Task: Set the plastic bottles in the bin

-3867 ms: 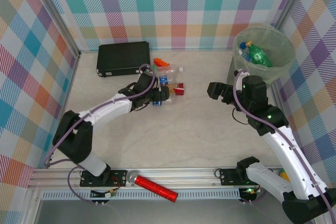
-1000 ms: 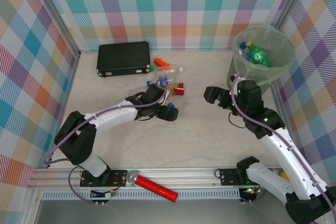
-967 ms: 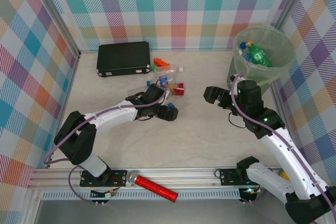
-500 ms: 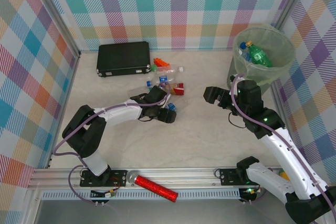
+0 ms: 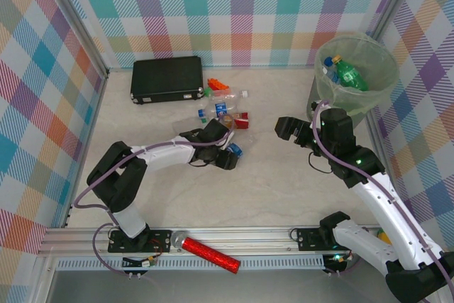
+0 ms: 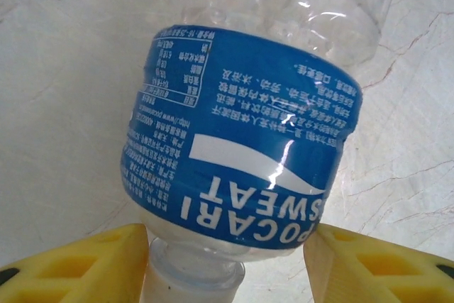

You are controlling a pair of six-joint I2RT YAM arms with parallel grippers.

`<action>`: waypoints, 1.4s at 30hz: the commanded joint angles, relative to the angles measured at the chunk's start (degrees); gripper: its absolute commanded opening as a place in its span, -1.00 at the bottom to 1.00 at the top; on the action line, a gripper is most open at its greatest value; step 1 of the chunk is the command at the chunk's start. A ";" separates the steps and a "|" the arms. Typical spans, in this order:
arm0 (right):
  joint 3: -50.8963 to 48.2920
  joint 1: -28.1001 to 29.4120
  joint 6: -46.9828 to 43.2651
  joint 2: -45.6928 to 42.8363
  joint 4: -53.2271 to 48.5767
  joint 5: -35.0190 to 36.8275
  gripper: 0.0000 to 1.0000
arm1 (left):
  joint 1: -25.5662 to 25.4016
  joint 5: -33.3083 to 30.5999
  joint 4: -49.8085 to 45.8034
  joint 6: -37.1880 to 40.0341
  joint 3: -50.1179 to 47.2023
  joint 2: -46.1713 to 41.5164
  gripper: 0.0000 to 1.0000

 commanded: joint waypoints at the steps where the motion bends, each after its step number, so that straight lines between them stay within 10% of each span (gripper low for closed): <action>1: -0.31 0.44 0.34 -0.37 0.86 -0.03 0.98 | -0.55 -0.10 -0.67 0.77 -1.20 1.09 0.10; 15: -0.93 0.56 0.95 -0.14 1.43 -0.48 0.98 | -1.66 -1.48 0.44 -0.17 -1.99 0.51 0.09; 26: -0.93 0.63 0.46 0.07 2.45 -2.82 0.98 | -2.47 -2.55 0.62 -0.91 -1.80 -2.12 -0.57; 42: 6.64 0.36 4.22 9.87 1.37 -17.89 0.76 | -10.72 -8.07 0.49 0.15 -0.64 -19.61 -0.55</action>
